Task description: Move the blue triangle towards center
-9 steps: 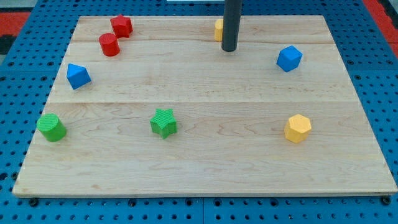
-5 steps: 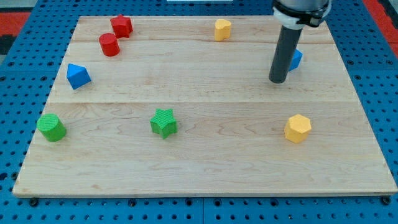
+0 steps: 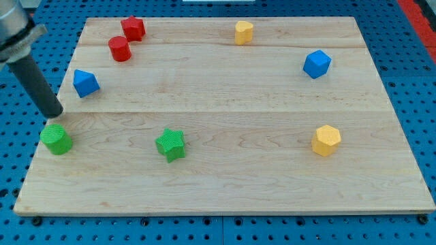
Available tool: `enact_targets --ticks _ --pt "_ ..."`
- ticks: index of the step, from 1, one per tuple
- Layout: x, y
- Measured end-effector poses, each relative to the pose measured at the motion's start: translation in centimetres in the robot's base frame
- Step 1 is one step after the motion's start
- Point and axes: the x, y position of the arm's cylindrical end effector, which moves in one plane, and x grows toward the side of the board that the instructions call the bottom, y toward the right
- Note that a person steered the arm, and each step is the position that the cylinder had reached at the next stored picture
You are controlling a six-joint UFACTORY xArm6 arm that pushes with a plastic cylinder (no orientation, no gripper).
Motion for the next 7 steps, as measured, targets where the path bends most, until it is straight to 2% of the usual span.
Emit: enact_targets --ticks 1,2,3,5,7 --pt "-5.2 1.9" --pt "-5.9 3.6" --pt "-5.9 11.9" --pt "-5.1 19.8" --pt "-3.7 23.1"
